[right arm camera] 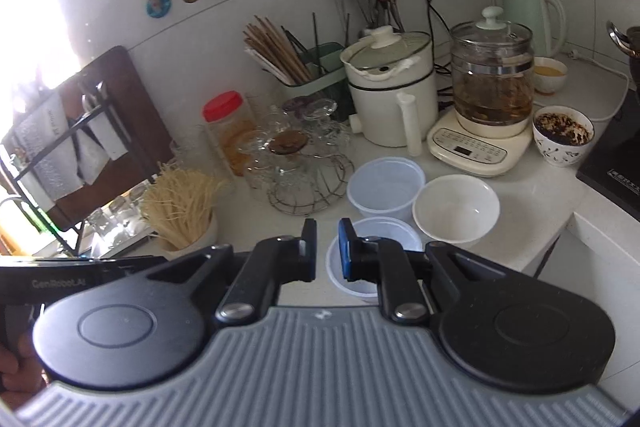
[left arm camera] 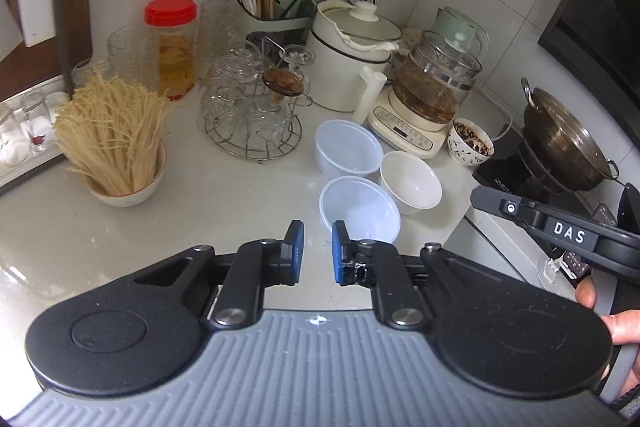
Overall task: Organize plates and bowls
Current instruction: 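Move both tools to the rim of the translucent plastic bowl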
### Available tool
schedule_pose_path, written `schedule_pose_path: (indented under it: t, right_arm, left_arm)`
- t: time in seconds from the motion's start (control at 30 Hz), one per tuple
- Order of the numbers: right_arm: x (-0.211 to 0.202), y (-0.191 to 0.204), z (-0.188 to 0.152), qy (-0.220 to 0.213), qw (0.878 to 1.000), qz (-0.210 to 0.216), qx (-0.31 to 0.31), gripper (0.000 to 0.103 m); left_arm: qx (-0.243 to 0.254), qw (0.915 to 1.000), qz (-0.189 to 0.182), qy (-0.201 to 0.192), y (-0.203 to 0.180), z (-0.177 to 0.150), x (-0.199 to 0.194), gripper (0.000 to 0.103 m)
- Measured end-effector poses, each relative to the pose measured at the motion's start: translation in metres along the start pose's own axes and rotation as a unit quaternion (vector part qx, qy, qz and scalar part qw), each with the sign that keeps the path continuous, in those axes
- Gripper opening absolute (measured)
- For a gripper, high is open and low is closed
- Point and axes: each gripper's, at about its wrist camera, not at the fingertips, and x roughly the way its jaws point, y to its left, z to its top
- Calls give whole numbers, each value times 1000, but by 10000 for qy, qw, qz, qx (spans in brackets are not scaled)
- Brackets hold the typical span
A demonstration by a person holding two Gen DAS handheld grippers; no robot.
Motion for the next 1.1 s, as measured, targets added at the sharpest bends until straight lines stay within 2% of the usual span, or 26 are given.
schedule_pose_path:
  t: [0.33,0.53,0.67,0.73,0.83,0.87,0.93,0.97,1.0,1.1]
  right_arm:
    - [21,-52,2,364,9988,-333,-12,14]
    - [37,-87,4,568,9963,-508,392,15]
    - [57,-103,6,756,9947,-397,565,15]
    - [68,-110,6,895,9936,-283,624,15]
    - [84,-118,3,1159,9901,-182,771,15]
    - [89,-121,1,1260,9883,-139,852,17]
    - [100,-126,-2,1426,9846,-67,1008,29]
    - [104,-129,-4,1494,9828,-11,1088,41]
    - [108,-131,-6,1555,9809,45,1166,47]
    - [116,-136,-12,1660,9776,120,1287,47]
  left_arm:
    - [289,9991,-111,274,-18,20,61,16]
    - [277,9977,-111,604,-22,32,102,17]
    - [303,9968,-192,713,-24,36,125,43]
    - [310,9964,-208,766,-24,36,136,46]
    - [268,9949,-74,970,-24,37,153,46]
    - [246,9942,-18,1048,-24,37,160,46]
    - [190,9931,30,1160,-22,36,169,46]
    - [153,9922,64,1239,-21,36,174,46]
    - [124,9917,84,1277,-19,35,178,46]
    - [27,9898,155,1416,-14,33,189,46]
